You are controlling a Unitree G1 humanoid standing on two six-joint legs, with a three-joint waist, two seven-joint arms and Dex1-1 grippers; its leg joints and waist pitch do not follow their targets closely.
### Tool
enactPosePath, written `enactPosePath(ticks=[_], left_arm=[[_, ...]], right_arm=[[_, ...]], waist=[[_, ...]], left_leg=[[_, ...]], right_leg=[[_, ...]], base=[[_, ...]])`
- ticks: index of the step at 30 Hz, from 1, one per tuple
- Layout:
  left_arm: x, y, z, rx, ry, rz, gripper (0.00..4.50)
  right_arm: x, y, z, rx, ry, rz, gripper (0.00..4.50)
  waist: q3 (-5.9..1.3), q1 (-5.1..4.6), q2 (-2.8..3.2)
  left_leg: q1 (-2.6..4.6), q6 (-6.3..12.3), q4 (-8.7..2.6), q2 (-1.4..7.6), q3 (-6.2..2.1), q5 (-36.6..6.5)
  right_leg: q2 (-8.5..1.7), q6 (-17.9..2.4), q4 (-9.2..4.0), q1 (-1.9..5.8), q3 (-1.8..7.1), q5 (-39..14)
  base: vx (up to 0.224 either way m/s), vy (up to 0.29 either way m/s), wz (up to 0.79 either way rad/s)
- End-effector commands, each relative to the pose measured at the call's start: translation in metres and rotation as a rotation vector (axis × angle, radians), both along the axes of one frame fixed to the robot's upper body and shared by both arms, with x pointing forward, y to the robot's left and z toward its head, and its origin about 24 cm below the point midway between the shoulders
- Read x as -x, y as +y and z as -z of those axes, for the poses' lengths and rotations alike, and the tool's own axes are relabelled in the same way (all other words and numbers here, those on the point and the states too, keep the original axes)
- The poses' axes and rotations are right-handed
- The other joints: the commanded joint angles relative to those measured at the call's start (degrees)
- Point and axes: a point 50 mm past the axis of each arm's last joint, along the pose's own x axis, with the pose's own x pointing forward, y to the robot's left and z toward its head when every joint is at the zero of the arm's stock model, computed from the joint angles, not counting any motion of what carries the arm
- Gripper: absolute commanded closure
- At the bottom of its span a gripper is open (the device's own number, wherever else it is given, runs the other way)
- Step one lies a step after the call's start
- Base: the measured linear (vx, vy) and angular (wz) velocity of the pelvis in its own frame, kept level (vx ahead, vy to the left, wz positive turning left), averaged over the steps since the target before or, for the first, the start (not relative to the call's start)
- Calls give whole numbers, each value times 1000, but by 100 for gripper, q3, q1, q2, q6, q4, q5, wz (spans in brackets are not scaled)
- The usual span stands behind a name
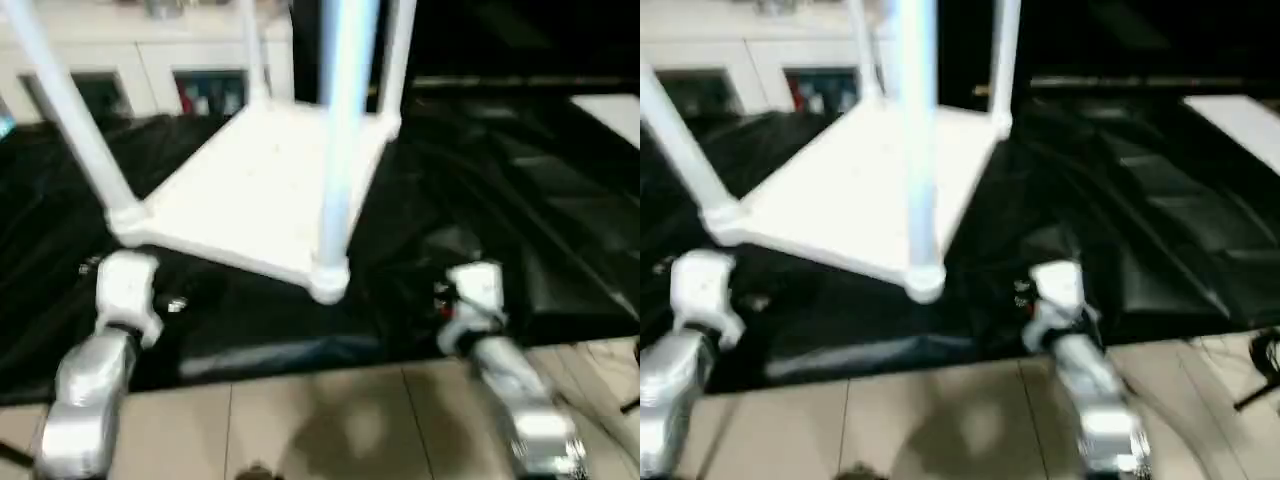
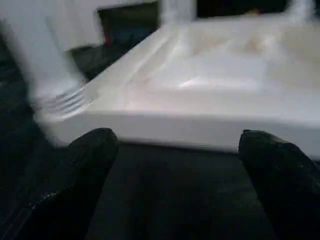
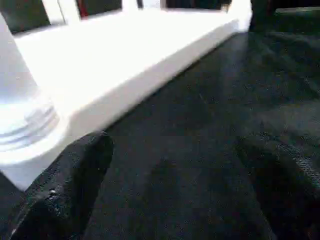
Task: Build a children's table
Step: Rotate table base
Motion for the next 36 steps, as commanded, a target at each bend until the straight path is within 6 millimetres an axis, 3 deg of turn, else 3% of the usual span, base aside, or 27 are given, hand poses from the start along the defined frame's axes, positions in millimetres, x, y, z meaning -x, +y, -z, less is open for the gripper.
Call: enactPosePath(ticks=[1, 2, 3, 9, 10, 11, 12, 14, 16, 18, 19, 20, 21, 22, 23, 24, 25, 26, 27, 28, 29, 31, 32, 33, 34, 35, 36], left_arm=[[-6, -18, -14, 5, -77, 15, 0], [-8, -26, -18, 23, -112, 13, 0], [-9, -29, -19, 35, -124, 7, 0], [-13, -39, -19, 27, -131, 6, 0], [-13, -39, -19, 28, -128, 4, 0], [-14, -41, -20, 31, -127, 9, 0], [-15, -41, -20, 31, -126, 9, 0], [-16, -42, -20, 26, -125, 7, 0], [-16, -43, -20, 31, -125, 8, 0], [-17, -43, -19, 32, -125, 9, 0], [-17, -43, -19, 32, -125, 9, 0], [-18, -45, -19, 34, -124, 13, 0], [-18, -45, -19, 37, -124, 13, 0], [-18, -46, -19, 36, -123, 14, 0], [-19, -46, -19, 35, -122, 17, 0], [-19, -47, -19, 36, -121, 18, 0], [-19, -47, -19, 37, -120, 19, 0], [-19, -48, -19, 37, -120, 25, 0], [-19, -49, -19, 37, -120, 27, 0], [-19, -49, -19, 37, -120, 27, 0], [-19, -50, -19, 39, -119, 30, 0], [-19, -51, -18, 39, -117, 32, 0], [-19, -51, -18, 39, -115, 31, 0], [-19, -51, -17, 52, -113, 32, 0], [-19, -52, -17, 62, -112, 33, 0], [-19, -52, -15, 61, -105, 30, 0], [-19, -53, -14, 56, -99, 29, 0]], right_arm=[[-1, -14, -5, -11, -21, 88, 9], [-3, -16, -6, -7, -34, 113, 9], [-3, -18, -8, -5, -39, 124, 9], [-6, -23, -15, 27, -62, 126, 9], [-6, -23, -15, 30, -61, 127, 9], [-8, -25, -16, 38, -63, 136, 9], [-8, -26, -17, 38, -64, 138, 9], [-9, -27, -17, 40, -66, 144, 9], [-9, -27, -18, 48, -68, 142, 9], [-9, -27, -18, 51, -69, 143, 9], [-9, -27, -18, 52, -69, 143, 9], [-10, -30, -18, 50, -69, 161, 9], [-10, -31, -18, 55, -69, 169, 9], [-10, -31, -18, 61, -70, 172, 9], [-10, -33, -18, 54, -73, 185, 9], [-10, -34, -18, 45, -73, 194, 9], [-10, -35, -18, 35, -72, 203, 9], [-10, -36, -19, 31, -77, 213, 9], [-10, -37, -19, 33, -79, 215, 9], [-10, -37, -19, 34, -79, 216, 9], [-10, -38, -19, 39, -78, 218, 9], [-10, -39, -19, 45, -76, 220, 9], [-11, -39, -19, 45, -75, 221, 9], [-11, -40, -19, 52, -76, 218, 9], [-11, -40, -19, 56, -77, 216, 9], [-12, -40, -20, 59, -78, 211, 9], [-12, -40, -20, 59, -79, 206, 9]], waist=[[-342, -82, 39], [-347, -36, -3], [-335, -22, -30], [-290, -161, -71], [-291, -161, -72], [-236, -146, -84], [-279, -103, -27], [-239, -162, 16], [-157, -199, 30], [-184, -244, 52], [-184, -244, 52], [-307, -435, 178], [-371, -621, 143], [-406, -661, 89], [-393, -661, -58], [-314, -631, -82], [-276, -570, -144], [-74, -412, -426], [-185, -208, -500], [-178, -217, -469], [-182, -145, -468], [-186, -121, -385], [-229, -111, -247], [-306, -162, -33], [-229, -265, -42], [-496, -453, 187], [-624, -614, 85]], left_leg=[[229, 1293, -648, 437, -146, 844], [146, 946, -717, 361, -34, 355], [186, 651, -822, 366, 52, -233], [221, 27, -1123, 392, 204, -1143], [219, 2, -1129, 394, 211, -1123], [-186, 533, -1170, 54, 34, -1416], [-72, 591, -1115, 42, 35, -1532], [-81, 631, -1027, 45, 24, -1658], [-61, 533, -1048, 44, 37, -2105], [37, 660, -1177, 15, -76, -2127], [37, 660, -1177, 15, -76, -2127], [730, 1627, -1282, 127, -620, -1708], [1097, 2740, -1211, 284, -1180, -1105], [1166, 3175, -1179, 312, -1370, -489], [1150, 3213, -1035, 702, -1184, 589], [889, 3033, -1181, 696, -1071, 360], [662, 2719, -1261, 540, -873, -143], [169, 1786, -1111, -30, -348, -1378], [182, 1217, -115, -367, 35, -1116], [-18, 1051, 62, -295, -26, -749], [-157, 696, 58, -311, -50, -334], [-41, 570, -215, -262, 26, -48], [36, 595, -518, -149, 72, 161], [240, 522, -827, 106, 73, 390], [255, 694, -992, 265, -72, 312], [1010, 1594, -903, 656, -522, 1270], [1310, 2666, -693, 938, -907, 3832]], right_leg=[[-479, -1001, -508, -78, 226, 1757], [-516, -1036, -599, 46, 217, 1786], [-520, -1034, -701, 41, 222, 1564], [-467, -731, -931, 23, 237, 468], [-465, -706, -942, 13, 246, 434], [-553, -320, -1143, 352, -141, -466], [-619, -296, -1240, 350, -178, -893], [-738, -360, -1466, 519, -307, -1968], [-679, -355, -1605, 639, -454, -2748], [-398, -447, -1564, 730, -537, -2367], [-398, -447, -1564, 730, -537, -2367], [117, -491, -975, 339, -538, -990], [264, -207, -437, -54, -330, -810], [236, -47, -274, -210, -196, -780], [-112, 318, -23, -567, 311, -91], [-189, 376, 10, -463, 454, 218], [-218, 346, -125, -334, 554, 514], [-530, 456, -1128, -59, 949, -77], [-918, 580, -1488, 165, 1390, -2002], [-1019, 417, -1450, 357, 1417, -2426], [-762, 220, -1323, 472, 1254, -2258], [-495, -589, -1339, 514, 1036, -1564], [-333, -1012, -1328, 554, 859, -1083], [-171, -1058, -1213, 466, 561, -465], [-5, -925, -1048, 318, 408, -101], [64, -707, -443, -270, 142, 686], [-119, -162, -167, -689, 223, 854]], base=[[-55, 41, -5], [-62, 20, -6], [-62, 20, -6], [-41, 0, -2], [0, 0, 0], [-43, -10, 20], [-43, -10, 20], [7, 1, 50], [41, 8, 54], [105, 5, 59], [155, 13, 65], [175, 21, 60], [175, 21, 60], [149, 1, 52], [109, -51, 40], [109, -51, 40], [79, -96, 17], [48, -119, 23], [48, -119, 23], [61, -110, 8], [101, -65, -10], [104, -39, -1], [130, 56, 15], [130, 56, 15], [177, 95, 6], [186, 80, -2], [186, 80, -2]])
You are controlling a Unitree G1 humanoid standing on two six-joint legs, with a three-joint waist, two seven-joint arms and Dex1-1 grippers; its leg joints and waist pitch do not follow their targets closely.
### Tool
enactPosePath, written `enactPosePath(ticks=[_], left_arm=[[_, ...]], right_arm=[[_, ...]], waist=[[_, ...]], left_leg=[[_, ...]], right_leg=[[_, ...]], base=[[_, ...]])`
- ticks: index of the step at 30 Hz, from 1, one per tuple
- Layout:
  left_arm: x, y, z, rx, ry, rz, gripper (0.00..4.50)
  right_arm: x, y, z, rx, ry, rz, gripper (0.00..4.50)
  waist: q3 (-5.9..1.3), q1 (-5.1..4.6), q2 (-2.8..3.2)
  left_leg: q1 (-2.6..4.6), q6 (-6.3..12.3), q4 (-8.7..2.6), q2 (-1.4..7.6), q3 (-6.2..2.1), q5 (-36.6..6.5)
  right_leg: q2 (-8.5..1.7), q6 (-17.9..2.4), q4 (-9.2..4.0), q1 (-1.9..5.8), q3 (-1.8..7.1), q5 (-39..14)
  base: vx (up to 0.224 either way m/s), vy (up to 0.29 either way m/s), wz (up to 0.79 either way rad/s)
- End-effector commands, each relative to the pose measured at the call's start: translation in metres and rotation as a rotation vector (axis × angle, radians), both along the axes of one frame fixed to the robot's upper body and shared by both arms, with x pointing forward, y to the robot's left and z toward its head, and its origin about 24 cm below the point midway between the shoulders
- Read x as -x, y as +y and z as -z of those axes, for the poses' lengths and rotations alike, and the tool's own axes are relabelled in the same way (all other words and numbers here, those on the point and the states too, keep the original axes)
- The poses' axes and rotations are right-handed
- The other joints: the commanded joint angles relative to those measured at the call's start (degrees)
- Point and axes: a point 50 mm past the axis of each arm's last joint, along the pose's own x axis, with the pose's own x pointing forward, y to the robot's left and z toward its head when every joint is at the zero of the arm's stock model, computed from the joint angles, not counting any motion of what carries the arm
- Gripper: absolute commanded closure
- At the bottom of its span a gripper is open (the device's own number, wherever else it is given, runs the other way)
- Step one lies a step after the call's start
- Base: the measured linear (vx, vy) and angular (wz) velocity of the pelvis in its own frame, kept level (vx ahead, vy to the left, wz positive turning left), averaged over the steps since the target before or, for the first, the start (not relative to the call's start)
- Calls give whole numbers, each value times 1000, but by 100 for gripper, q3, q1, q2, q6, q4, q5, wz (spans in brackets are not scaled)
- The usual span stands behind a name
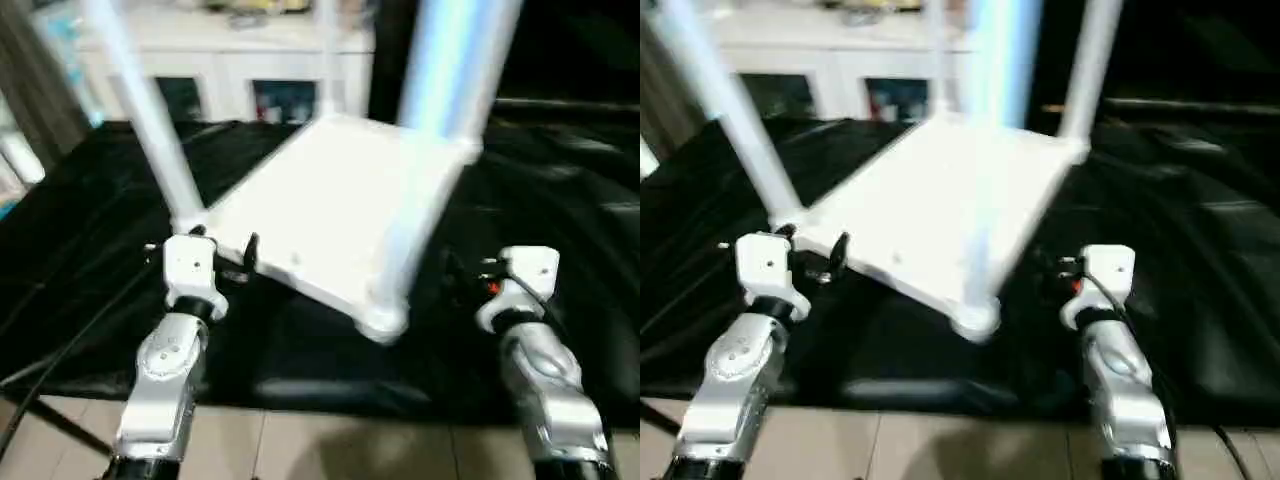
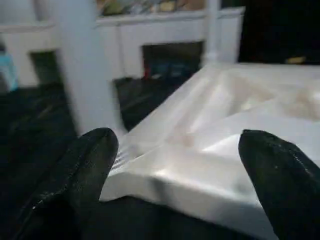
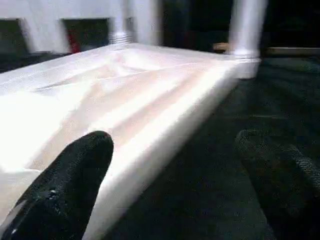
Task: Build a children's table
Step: Rotate table base
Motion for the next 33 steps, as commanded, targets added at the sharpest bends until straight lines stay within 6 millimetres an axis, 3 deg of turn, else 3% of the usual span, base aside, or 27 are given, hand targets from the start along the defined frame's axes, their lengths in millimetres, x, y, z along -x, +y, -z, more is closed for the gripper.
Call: enactPosePath(ticks=[1, 2, 3, 4, 5, 6, 7, 8, 9, 10, 11, 12, 14, 18, 19, 23, 25, 26, 27, 28, 29, 30, 31, 32, 33], left_arm=[[-1, -5, 2, -11, 15, 10, 0], [-1, -6, 3, -13, 17, 10, 0], [0, -7, 3, -4, 19, 16, 0], [0, -8, 4, 1, 21, 19, 0], [-1, -8, 4, 2, 19, 14, 0], [-1, -8, 4, 3, 18, 7, 0], [-2, -8, 4, 10, 22, 4, 0], [-2, -9, 5, 13, 25, 4, 0], [-2, -9, 5, 13, 25, 4, 0], [-2, -9, 5, 17, 26, 4, 0], [-3, -9, 4, 16, 27, 5, 0], [-4, -9, 4, 15, 29, 24, 0], [-5, -12, 3, -5, 24, 96, 0], [-9, -16, 3, -58, 48, 219, 0], [-11, -13, 3, -45, 59, 214, 0], [-15, 1, -2, -24, 28, 72, 0], [-16, 1, -1, -1, 35, 49, 0], [-17, 0, 0, 17, 43, 34, 0], [-17, -1, 0, 16, 41, 29, 0], [-18, -3, 0, 15, 41, 27, 0], [-18, -6, 1, 16, 36, 24, 0], [-19, -6, 1, 19, 36, 25, 0], [-19, -7, 1, 25, 38, 26, 0], [-19, -7, 1, 23, 38, 23, 0], [-19, -6, 1, 23, 39, 16, 0]], right_arm=[[0, -9, -1, 15, 0, 18, 9], [0, -9, -1, 16, 0, 15, 9], [0, -9, -1, 18, 0, 14, 9], [-1, -8, -1, 21, 0, 12, 9], [-1, -8, -2, 22, -1, 8, 9], [-2, -7, -2, 24, -1, 3, 9], [-3, -6, -2, 28, -3, -4, 9], [-3, -6, -2, 30, -3, -6, 9], [-3, -6, -2, 30, -3, -6, 9], [-4, -5, -3, 33, -2, -12, 9], [-6, -4, -3, 42, 3, -23, 9], [-7, -4, -3, 51, 9, -38, 9], [-9, -3, -3, 70, 7, -67, 9], [-14, -9, -4, 82, 17, -73, 9], [-14, -10, -5, 85, 18, -77, 9], [-13, -9, -4, 113, 26, -97, 9], [-12, -8, -3, 118, 27, -81, 9], [-12, -8, -2, 112, 27, -61, 9], [-12, -8, -2, 105, 28, -56, 9], [-12, -8, -1, 100, 29, -54, 9], [-12, -6, -1, 82, 29, -52, 9], [-12, -6, -1, 76, 28, -53, 9], [-12, -6, -1, 75, 28, -54, 9], [-12, -5, -1, 69, 28, -55, 9], [-12, -5, -1, 58, 28, -52, 9]], waist=[[-526, -243, 104], [-485, -191, -37], [-434, -89, -263], [-480, -52, -343], [-408, 14, -300], [-397, -16, -276], [-375, -33, -233], [-329, -66, -184], [-278, -117, -168], [-251, -132, -191], [-218, -133, -187], [-207, -142, -216], [-213, -135, -215], [-218, -94, -192], [-224, -85, -159], [-259, -113, -191], [-281, -145, -172], [-278, -186, -111], [-291, -271, -80], [-297, -290, -31], [-306, -325, 64], [-318, -366, 57], [-359, -401, 44], [-378, -388, -38], [-406, -385, -160]], left_leg=[[928, 2778, -162, 1079, -890, 5076], [692, 2506, -60, 860, -772, 6395], [126, 1749, 39, 131, -353, 5146], [-6, 1513, 48, -89, -171, 4202], [-96, 1140, -75, -78, -8, 2252], [-137, 801, -248, 64, 23, 1045], [-142, 659, -321, 117, 14, 704], [-74, 447, -397, 193, 35, 18], [-55, 327, -486, 259, 47, -704], [-50, 263, -523, 280, 76, -1100], [24, 86, -562, 330, 143, -1831], [57, -84, -575, 358, 203, -2215], [42, -241, -601, 380, 260, -2287], [46, -354, -630, 386, 318, -2278], [43, -375, -632, 391, 314, -2253], [-43, -305, -617, 389, 364, -1897], [-27, -438, -638, 446, 314, -1779], [21, -574, -681, 532, 242, -1911], [82, -465, -772, 730, 100, -1890], [122, -316, -845, 856, 32, -1858], [185, 32, -953, 1111, -93, -1702], [206, 231, -997, 1201, -113, -1586], [238, 709, -985, 1255, -116, -1285], [185, 1201, -904, 1154, 2, -1064], [51, 1456, -629, 726, 268, -1090]], right_leg=[[-446, 192, 111, -677, 127, 744], [-653, 595, -108, -656, 367, 1580], [-674, 563, -426, -347, 430, 2644], [-610, 469, -375, -199, 401, 3082], [-635, 63, -483, -161, 387, 3065], [-636, -336, -473, -32, 294, 2482], [-609, -502, -477, -12, 236, 2104], [-536, -779, -534, -80, 189, 1353], [-516, -983, -584, -110, 153, 652], [-513, -1017, -623, -131, 147, 267], [-523, -1004, -698, -209, 150, -527], [-531, -923, -749, -266, 167, -1036], [-536, -748, -775, -291, 177, -1267], [-526, -565, -797, -363, 195, -1262], [-532, -572, -786, -357, 197, -1207], [-535, -584, -761, -298, 183, -937], [-429, -642, -704, -302, 115, -594], [-308, -772, -664, -325, 28, -259], [-226, -1031, -575, -334, -72, 194], [-226, -1184, -511, -352, -133, 350], [-243, -1404, -334, -420, -252, 597], [-257, -1462, -276, -444, -315, 708], [-314, -1610, -193, -467, -373, 829], [-411, -1985, -253, -450, -378, 993], [-418, -2564, -488, -386, -361, 1193]], base=[[92, 60, -12], [-55, 60, -21], [-55, 60, -21], [-76, 50, 4], [0, 0, 0], [0, 0, 0], [-56, -11, -5], [-68, -2, -5], [-68, -2, -5], [-82, 4, 2], [-85, -2, 8], [-85, -2, 8], [-78, -1, 5], [-61, -1, 3], [0, 0, 0], [0, 0, 0], [0, 0, 0], [0, 0, 0], [0, 0, 0], [33, -70, -2], [31, -103, 3], [31, -103, 3], [33, -153, 2], [37, -194, 2], [37, -194, 2]])
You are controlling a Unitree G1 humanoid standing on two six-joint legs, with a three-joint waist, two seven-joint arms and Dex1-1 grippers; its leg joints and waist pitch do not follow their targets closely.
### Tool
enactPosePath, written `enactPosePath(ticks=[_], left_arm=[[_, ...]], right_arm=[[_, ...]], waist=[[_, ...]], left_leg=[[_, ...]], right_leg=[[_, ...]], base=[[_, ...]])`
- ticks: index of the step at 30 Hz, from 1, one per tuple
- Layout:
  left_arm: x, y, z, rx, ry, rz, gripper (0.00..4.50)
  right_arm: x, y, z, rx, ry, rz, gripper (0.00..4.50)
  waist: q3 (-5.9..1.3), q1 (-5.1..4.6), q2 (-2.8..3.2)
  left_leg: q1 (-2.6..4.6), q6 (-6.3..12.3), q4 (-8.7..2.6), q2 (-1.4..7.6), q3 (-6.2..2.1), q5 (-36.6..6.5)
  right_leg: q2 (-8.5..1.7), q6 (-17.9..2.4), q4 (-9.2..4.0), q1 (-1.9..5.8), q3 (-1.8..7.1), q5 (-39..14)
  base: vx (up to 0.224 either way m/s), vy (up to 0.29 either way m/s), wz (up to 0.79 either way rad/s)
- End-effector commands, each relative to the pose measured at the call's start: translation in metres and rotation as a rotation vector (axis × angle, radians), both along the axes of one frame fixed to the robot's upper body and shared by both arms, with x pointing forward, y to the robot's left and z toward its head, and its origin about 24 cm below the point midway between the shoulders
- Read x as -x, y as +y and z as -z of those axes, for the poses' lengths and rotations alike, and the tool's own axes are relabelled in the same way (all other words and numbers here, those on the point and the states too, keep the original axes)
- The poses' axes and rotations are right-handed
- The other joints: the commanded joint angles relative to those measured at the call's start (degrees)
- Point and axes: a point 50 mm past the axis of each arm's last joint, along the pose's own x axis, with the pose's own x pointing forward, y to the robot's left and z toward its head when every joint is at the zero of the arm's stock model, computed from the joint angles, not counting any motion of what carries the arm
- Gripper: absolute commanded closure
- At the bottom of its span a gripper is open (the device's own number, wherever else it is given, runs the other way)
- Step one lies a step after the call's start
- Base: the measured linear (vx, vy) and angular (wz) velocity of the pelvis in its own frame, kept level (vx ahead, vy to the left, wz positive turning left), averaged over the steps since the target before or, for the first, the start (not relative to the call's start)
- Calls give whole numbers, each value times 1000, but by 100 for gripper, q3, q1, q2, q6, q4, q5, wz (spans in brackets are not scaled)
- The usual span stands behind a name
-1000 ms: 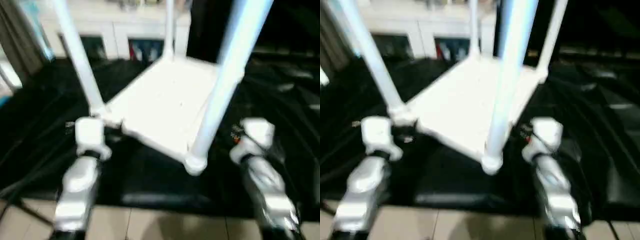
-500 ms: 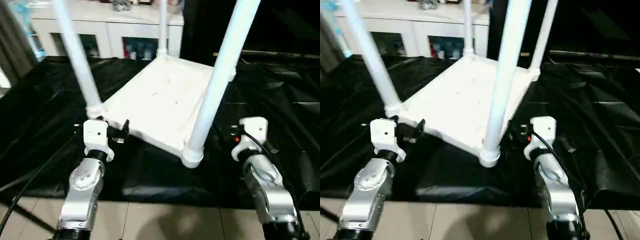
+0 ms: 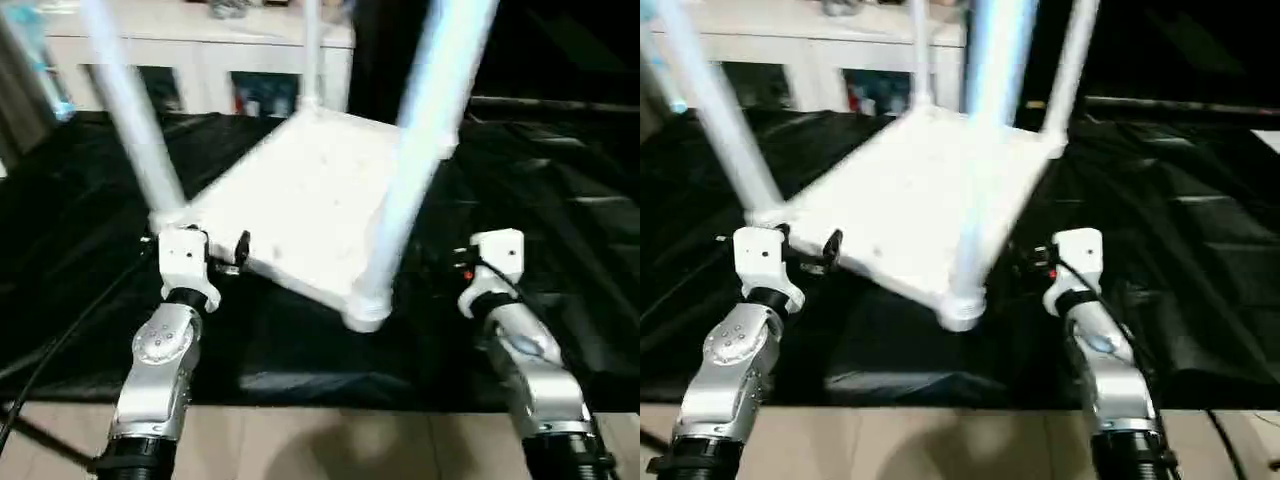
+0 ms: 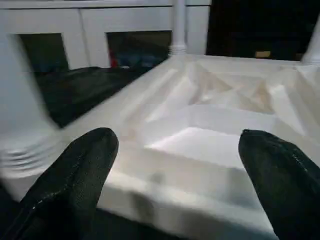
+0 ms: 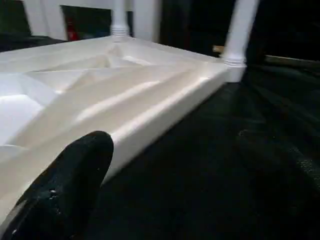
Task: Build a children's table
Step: Rotate table base
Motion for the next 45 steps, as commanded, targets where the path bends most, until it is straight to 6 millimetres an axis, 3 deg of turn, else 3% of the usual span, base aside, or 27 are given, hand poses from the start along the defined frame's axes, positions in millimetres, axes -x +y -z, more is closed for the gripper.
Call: enactPosePath(ticks=[1, 2, 3, 4, 5, 6, 7, 8, 9, 10, 11, 12, 14, 17, 19, 20, 21, 24, 25, 26, 29, 34, 37, 40, 41, 42, 45], left_arm=[[-4, -3, -3, -12, -7, -7, 0], [-4, -2, -3, -18, -10, -13, 0], [-4, -2, -3, -18, -10, -13, 0], [-4, -2, -4, -18, -15, -19, 0], [-6, 4, -4, -17, -6, -71, 0], [-7, 7, -6, 0, -16, -79, 0], [-7, 8, -6, 5, -19, -80, 0], [-7, 9, -7, 0, -16, -77, 0], [-8, 10, -7, -15, -15, -84, 0], [-8, 11, -7, -11, -14, -83, 0], [-8, 13, -7, -26, -17, -88, 0], [-8, 14, -8, -31, -22, -90, 0], [-7, 17, -7, -46, -17, -96, 0], [-6, 18, -8, -43, -21, -95, 0], [-6, 18, -8, -41, -24, -88, 0], [-6, 17, -8, -40, -28, -76, 0], [-6, 17, -8, -40, -28, -76, 0], [-5, 15, -8, -45, -25, -56, 0], [-5, 14, -7, -44, -22, -54, 0], [-5, 14, -7, -41, -20, -53, 0], [-5, 13, -6, -38, -19, -52, 0], [-4, 14, -6, -40, -18, -46, 0], [-4, 13, -6, -41, -17, -41, 0], [-4, 12, -5, -41, -15, -32, 0], [-4, 11, -5, -42, -14, -27, 0], [-4, 11, -5, -42, -14, -24, 0], [-5, 10, -5, -42, -13, -21, 0]], right_arm=[[1, -5, 0, -30, 11, 25, 9], [1, -5, 1, -33, 12, 28, 9], [1, -5, 1, -33, 12, 28, 9], [1, -5, 1, -37, 13, 31, 9], [1, -3, 1, -40, 14, 30, 9], [2, -1, 1, -48, 16, 24, 9], [2, 0, 2, -51, 17, 23, 9], [2, 1, 1, -55, 18, 19, 9], [2, 2, 1, -56, 17, 13, 9], [2, 4, 1, -57, 16, 7, 9], [2, 6, 1, -61, 19, 0, 9], [2, 7, 2, -62, 20, -3, 9], [2, 11, 3, -79, 27, -15, 9], [2, 14, 4, -58, 32, -36, 9], [3, 16, 4, -50, 38, -51, 9], [3, 18, 5, -39, 45, -59, 9], [3, 18, 5, -39, 45, -59, 9], [2, 18, 5, -29, 41, -63, 9], [2, 19, 5, -48, 42, -65, 9], [2, 19, 6, -66, 43, -67, 9], [2, 19, 5, -55, 42, -78, 9], [2, 22, 6, -46, 40, -87, 9], [2, 22, 6, -38, 40, -85, 9], [3, 22, 7, -53, 51, -88, 9], [3, 22, 8, -65, 57, -85, 9], [4, 22, 8, -71, 59, -86, 9], [4, 21, 8, -65, 57, -83, 9]], waist=[[-431, -53, -140], [-536, 118, -347], [-476, 203, -281], [-407, 221, -199], [-382, 232, -75], [-443, 262, 174], [-441, 157, 200], [-516, 125, 198], [-500, 72, 113], [-404, 202, 20], [-341, 304, -63], [-286, 445, -56], [-206, 478, -53], [-152, 433, -41], [-182, 426, 13], [-141, 464, 43], [-184, 446, 105], [-186, 356, 66], [-226, 302, 113], [-179, 361, 68], [-231, 454, 76], [-336, 508, 56], [-359, 502, 50], [-312, 505, 46], [-297, 514, 35], [-249, 561, 60], [-208, 501, -19]], left_leg=[[-3, 1584, -47, -341, 201, -1417], [-295, 1378, 986, -813, 396, -1457], [-382, 1228, 1031, -733, 332, -1195], [-481, 964, 905, -647, 198, -888], [-434, 1074, 463, -479, 63, -627], [-194, 1390, 63, -12, -195, -73], [-117, 1740, -99, 488, -536, 200], [315, 2439, -75, 851, -717, 874], [379, 2597, -27, 770, -718, 1262], [72, 2333, 102, 283, -397, 1096], [-180, 1696, 144, -159, -102, 80], [-76, 1039, 108, -169, -41, -667], [89, 599, -53, -174, 36, -1147], [259, 383, -260, -121, 16, -1838], [230, 362, -371, -14, -38, -1888], [-201, 607, -595, -35, -349, -2106], [-168, 630, -589, -52, -389, -2175], [-246, 498, -438, -191, -560, -2022], [115, 342, -285, 9, -366, -1969], [95, 277, -319, 63, -284, -1927], [138, 169, -423, 231, -170, -1850], [35, 460, -371, 166, -24, -612], [37, 682, -325, 130, 32, -359], [41, 707, -353, 125, 79, -723], [298, 83, -264, 123, 325, -1187], [467, -422, -214, 46, 476, -1701], [518, -576, -173, -101, 523, -2185]], right_leg=[[-208, -2295, -681, 246, 107, 606], [-389, -2296, -907, 488, 325, 22], [-526, -2066, -898, 498, 382, -197], [-670, -1247, -858, 531, 417, -411], [-656, -429, -910, 531, 362, -522], [-554, 452, -901, 448, 199, -214], [-474, 775, -562, 358, 135, -41], [-604, 775, -130, -43, 269, 107], [-661, 618, -56, -174, 402, 226], [-750, 117, -276, -68, 558, 572], [-842, -217, -518, 223, 598, 38], [-850, -57, -752, 221, 574, -1590], [-663, 286, -928, 171, 492, -3207], [-520, 585, -1054, 127, 325, -3703], [-539, 477, -1033, 212, 291, -3154], [-692, 101, -790, 558, -3, -2506], [-674, 46, -789, 552, -58, -2385], [-905, -164, -873, 617, -175, -2301], [-819, -42, -1036, 330, 26, -2379], [-854, -104, -1020, 375, 63, -2302], [-751, -111, -839, 323, 132, -1424], [-690, -525, -497, 382, 263, 476], [-693, -666, -457, 392, 295, 933], [-693, -651, -530, 375, 324, 369], [-462, -336, -698, 153, 499, -435], [-223, -47, -839, -45, 600, -1263], [48, 528, -909, -162, 741, -2195]], base=[[26, -183, -1], [14, -166, -2], [14, -166, -2], [7, -148, 0], [-11, -124, 6], [-11, -124, 6], [1, -142, -3], [-6, -138, -8], [-6, -138, -8], [-58, -98, 1], [-95, -101, 0], [-95, -101, 0], [-88, -100, 4], [-68, -55, 5], [-28, -12, 1], [0, 0, 0], [0, 0, 0], [-13, 15, 42], [27, -8, 39], [45, -11, 20], [33, -4, 11], [59, 19, -1], [0, 0, 0], [0, 0, 0], [-20, 12, -24], [-20, 12, -24], [-51, 21, -55]])
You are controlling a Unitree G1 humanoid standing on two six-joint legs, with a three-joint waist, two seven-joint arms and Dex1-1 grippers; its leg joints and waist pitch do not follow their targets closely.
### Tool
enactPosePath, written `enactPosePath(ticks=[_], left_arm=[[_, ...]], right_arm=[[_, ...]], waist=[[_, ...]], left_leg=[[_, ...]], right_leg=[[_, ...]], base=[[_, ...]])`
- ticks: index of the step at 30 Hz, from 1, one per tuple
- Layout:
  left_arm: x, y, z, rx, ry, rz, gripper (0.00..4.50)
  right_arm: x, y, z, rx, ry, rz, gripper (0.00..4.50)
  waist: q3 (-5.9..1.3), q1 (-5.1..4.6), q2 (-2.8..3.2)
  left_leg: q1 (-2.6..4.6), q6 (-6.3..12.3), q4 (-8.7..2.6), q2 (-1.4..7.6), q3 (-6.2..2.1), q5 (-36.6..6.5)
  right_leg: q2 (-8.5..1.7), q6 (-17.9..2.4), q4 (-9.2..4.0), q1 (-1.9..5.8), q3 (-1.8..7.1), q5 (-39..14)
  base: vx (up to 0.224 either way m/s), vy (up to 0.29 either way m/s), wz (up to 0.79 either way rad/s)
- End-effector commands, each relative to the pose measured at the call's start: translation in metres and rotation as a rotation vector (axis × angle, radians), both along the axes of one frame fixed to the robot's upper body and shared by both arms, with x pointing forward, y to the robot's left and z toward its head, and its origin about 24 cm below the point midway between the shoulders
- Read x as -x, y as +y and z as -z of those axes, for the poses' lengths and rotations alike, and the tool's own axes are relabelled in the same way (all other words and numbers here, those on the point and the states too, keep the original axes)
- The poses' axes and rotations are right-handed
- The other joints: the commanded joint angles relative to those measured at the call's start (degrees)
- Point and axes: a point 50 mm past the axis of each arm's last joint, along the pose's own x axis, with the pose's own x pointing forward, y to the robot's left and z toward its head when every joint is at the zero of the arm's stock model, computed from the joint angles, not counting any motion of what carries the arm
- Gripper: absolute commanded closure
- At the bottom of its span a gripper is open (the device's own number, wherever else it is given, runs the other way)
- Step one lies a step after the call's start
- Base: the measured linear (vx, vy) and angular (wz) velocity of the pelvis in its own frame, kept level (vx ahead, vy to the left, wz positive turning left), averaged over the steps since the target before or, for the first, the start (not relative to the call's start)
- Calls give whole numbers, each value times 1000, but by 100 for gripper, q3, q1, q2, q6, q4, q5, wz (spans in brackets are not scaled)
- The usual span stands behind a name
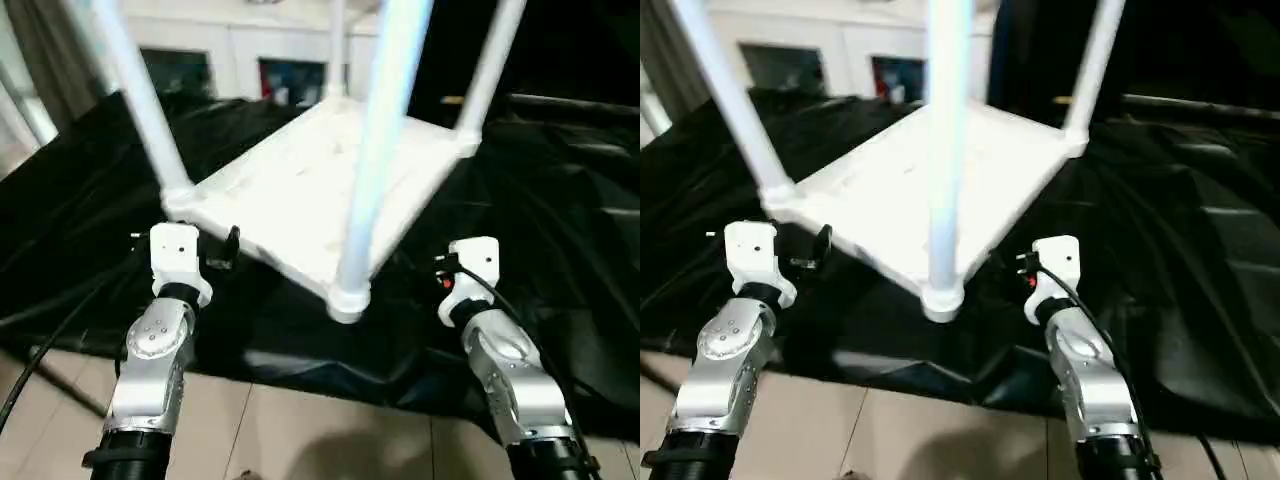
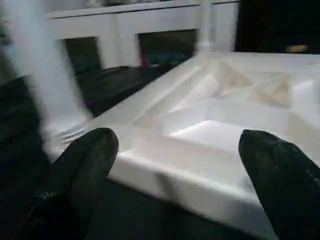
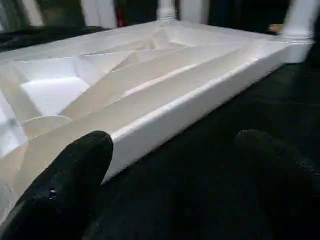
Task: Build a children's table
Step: Rotate table base
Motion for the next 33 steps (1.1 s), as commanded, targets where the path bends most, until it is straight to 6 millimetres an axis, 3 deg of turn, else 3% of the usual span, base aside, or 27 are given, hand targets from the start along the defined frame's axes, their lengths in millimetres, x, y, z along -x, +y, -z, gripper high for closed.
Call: enactPosePath(ticks=[1, 2, 3, 4, 5, 6, 7, 9, 10, 12, 13, 14, 16, 18, 21, 23, 24, 25, 27, 28, 29, 30, 31, 32, 33], left_arm=[[-1, -4, -1, 0, -2, 23, 0], [-2, -4, -1, 5, -2, 23, 0], [-2, -4, -1, 8, -1, 24, 0], [-2, -4, -1, 14, -2, 24, 0], [-2, -4, -1, 25, -5, 24, 0], [-2, -4, -1, 26, -5, 24, 0], [-2, -4, -1, 26, -6, 24, 0], [-1, -4, -1, 26, -7, 23, 0], [-1, -4, -1, 27, -7, 23, 0], [-1, -4, -2, 28, -8, 21, 0], [-1, -3, -1, 29, -8, 19, 0], [-1, -3, -1, 30, -8, 17, 0], [-1, -2, -1, 32, -8, 15, 0], [0, -2, -1, 32, -8, 16, 0], [0, -2, -1, 33, -8, 16, 0], [0, -2, -1, 32, -8, 16, 0], [0, -2, -1, 32, -7, 16, 0], [0, -2, -1, 32, -7, 16, 0], [-1, -2, -1, 32, -7, 17, 0], [-1, -2, -1, 32, -7, 17, 0], [-1, -2, -1, 32, -6, 17, 0], [-1, -2, -1, 31, -6, 18, 0], [-2, -2, -1, 32, -6, 18, 0], [-2, -2, -1, 32, -7, 19, 0], [-2, -2, -1, 33, -7, 20, 0]], right_arm=[[0, -2, -2, 0, -3, 7, 9], [0, -2, -3, 7, -10, 3, 9], [0, -2, -3, 12, -15, 0, 9], [0, -1, -3, 13, -15, -1, 9], [-1, -1, -3, 15, -14, -3, 9], [-1, 0, -2, 15, -11, -5, 9], [-1, 0, -2, 21, -9, -10, 9], [-1, 2, -2, 22, -8, -17, 9], [-2, 2, -2, 21, -8, -20, 9], [-2, 3, -2, 21, -9, -23, 9], [-3, 3, -2, 21, -8, -26, 9], [-3, 4, -2, 22, -8, -30, 9], [-3, 4, -2, 22, -8, -32, 9], [-3, 5, -2, 23, -7, -34, 9], [-3, 5, -2, 24, -7, -36, 9], [-3, 5, -2, 23, -7, -37, 9], [-3, 6, -2, 20, -8, -39, 9], [-3, 6, -2, 19, -8, -39, 9], [-3, 6, -2, 18, -8, -40, 9], [-3, 7, -2, 3, -2, -46, 9], [-3, 7, -1, -3, 8, -50, 9], [-2, 8, -1, -2, 9, -51, 9], [-2, 8, -1, 0, 9, -51, 9], [-2, 8, -1, 4, 7, -50, 9], [-2, 8, -1, 7, 0, -49, 9]], waist=[[-249, -5, -192], [-296, -76, -53], [-328, -139, -81], [-325, -161, -82], [-311, -208, -125], [-283, -233, -114], [-272, -243, -130], [-234, -248, -136], [-228, -240, -125], [-218, -210, -115], [-211, -219, -105], [-227, -218, -105], [-283, -202, -107], [-286, -176, -111], [-353, -113, -106], [-369, -100, -100], [-417, -106, -75], [-428, -114, -82], [-469, -119, -88], [-477, -116, -68], [-481, -112, -94], [-505, -109, 63], [-394, -147, -8], [-314, -256, -52], [-288, -268, -165]], left_leg=[[-63, -422, -488, 139, -343, -1737], [-16, -197, -572, 270, -441, -1714], [-88, -78, -549, 281, -492, -1333], [-121, -26, -554, 285, -504, -1222], [-66, 32, -532, 282, -486, -1411], [30, 27, -527, 270, -474, -1844], [71, 33, -529, 261, -465, -2012], [248, 129, -523, 219, -438, -2522], [295, 169, -519, 209, -428, -2581], [348, 274, -572, 207, -412, -2470], [410, 277, -645, 252, -417, -2506], [384, 276, -664, 259, -426, -2437], [382, 342, -668, 260, -389, -2116], [309, 482, -616, 205, -333, -1676], [213, 634, -533, 134, -324, -950], [214, 701, -530, 127, -332, -708], [236, 847, -511, 120, -356, -324], [245, 922, -499, 113, -361, -204], [279, 1273, -440, 92, -392, 285], [296, 1345, -423, 81, -393, 362], [291, 1521, -365, 30, -401, 532], [771, 1080, -357, 205, -245, 271], [973, 745, -503, 443, -330, 148], [1347, 367, -612, 896, -465, 74], [1173, 414, -504, 664, -340, -96]], right_leg=[[-451, -1, -480, 261, 194, -2216], [-570, -55, -530, 192, 216, -2389], [-639, -271, -468, 276, 247, -1802], [-636, -383, -457, 285, 238, -1619], [-657, -519, -489, 274, 249, -1795], [-666, -566, -545, 262, 253, -2478], [-656, -557, -581, 257, 257, -2775], [-587, -486, -719, 253, 205, -3782], [-570, -502, -745, 258, 187, -3893], [-580, -576, -805, 341, 149, -3817], [-562, -735, -793, 386, 83, -3442], [-568, -807, -759, 431, 89, -3215], [-572, -1168, -660, 498, 115, -2399], [-600, -1599, -596, 626, 156, -1757], [-600, -1760, -548, 815, 188, -1285], [-565, -1803, -498, 838, 171, -922], [-516, -1860, -377, 862, 132, -235], [-501, -1871, -342, 862, 121, -5], [-473, -1873, -208, 864, 86, 709], [-472, -1863, -187, 855, 81, 826], [-450, -1816, -132, 879, 109, 1182], [-278, -1716, -101, 586, 231, 840], [-210, -1589, 30, 328, 142, 571], [-409, -1278, 238, -179, -14, 25], [-647, -1318, 178, -35, 68, 215]], base=[[-26, 30, -48], [-5, 22, -25], [-5, 22, -25], [0, 0, 0], [0, 0, 0], [0, 0, 0], [0, 0, 0], [0, 0, 0], [0, 0, 0], [0, 0, 0], [54, 5, 1], [66, 9, 0], [71, 8, 2], [43, 2, 2], [102, 5, 2], [102, 13, 2], [102, 16, 2], [102, 20, 2], [103, 20, 2], [96, 16, 5], [94, 11, 9], [94, 11, 9], [80, 0, -17], [71, -21, -49], [71, -21, -49]])
